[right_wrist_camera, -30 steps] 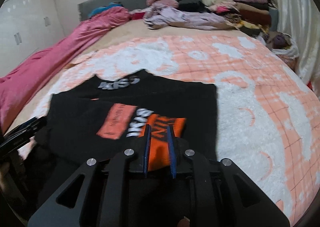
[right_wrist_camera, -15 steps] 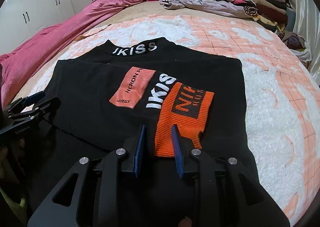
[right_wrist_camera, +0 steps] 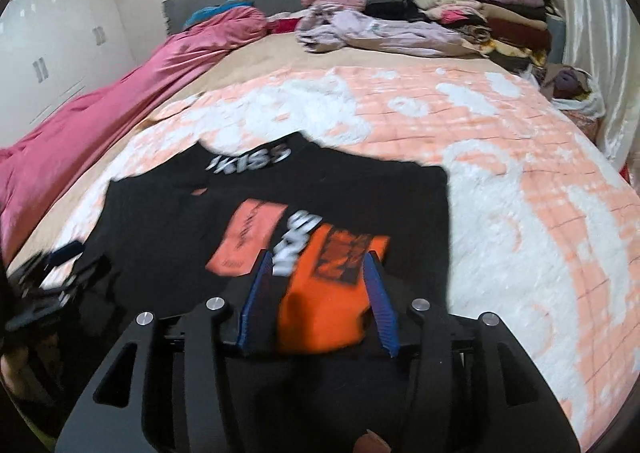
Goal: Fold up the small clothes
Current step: 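Straighten the orange cuff on the folded shirt and open the right gripper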
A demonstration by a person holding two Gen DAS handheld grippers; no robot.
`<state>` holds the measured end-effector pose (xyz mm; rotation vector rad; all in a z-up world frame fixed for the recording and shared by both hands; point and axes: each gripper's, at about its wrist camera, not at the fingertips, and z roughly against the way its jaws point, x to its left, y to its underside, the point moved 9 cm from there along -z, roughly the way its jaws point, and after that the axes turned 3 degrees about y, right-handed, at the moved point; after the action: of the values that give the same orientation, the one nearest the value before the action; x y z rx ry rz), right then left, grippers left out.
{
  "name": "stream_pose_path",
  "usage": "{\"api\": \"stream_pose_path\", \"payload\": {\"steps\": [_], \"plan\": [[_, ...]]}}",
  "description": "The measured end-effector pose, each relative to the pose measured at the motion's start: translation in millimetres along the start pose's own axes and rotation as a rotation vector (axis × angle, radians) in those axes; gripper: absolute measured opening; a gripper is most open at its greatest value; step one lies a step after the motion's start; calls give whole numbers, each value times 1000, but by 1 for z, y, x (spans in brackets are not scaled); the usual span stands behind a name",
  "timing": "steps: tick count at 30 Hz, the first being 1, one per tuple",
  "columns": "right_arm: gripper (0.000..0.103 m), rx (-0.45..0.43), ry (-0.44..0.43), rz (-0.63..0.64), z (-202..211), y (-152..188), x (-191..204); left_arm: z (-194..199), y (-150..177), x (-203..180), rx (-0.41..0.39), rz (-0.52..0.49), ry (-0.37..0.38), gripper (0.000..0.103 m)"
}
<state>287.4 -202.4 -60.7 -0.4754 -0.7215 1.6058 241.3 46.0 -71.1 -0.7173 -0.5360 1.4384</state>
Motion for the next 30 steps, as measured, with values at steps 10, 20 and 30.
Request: {"api": "stream_pose_path", "payload": {"steps": [10, 20, 30], "plan": [[9, 87, 14, -21, -47, -1, -16, 1, 0, 8, -3, 19, -16, 76], [9, 34, 113, 12, -42, -10, -27, -10, 2, 16, 26, 41, -24, 77], [38, -60, 127, 24, -10, -8, -20, 0, -2, 20, -4, 75, -8, 80]]}}
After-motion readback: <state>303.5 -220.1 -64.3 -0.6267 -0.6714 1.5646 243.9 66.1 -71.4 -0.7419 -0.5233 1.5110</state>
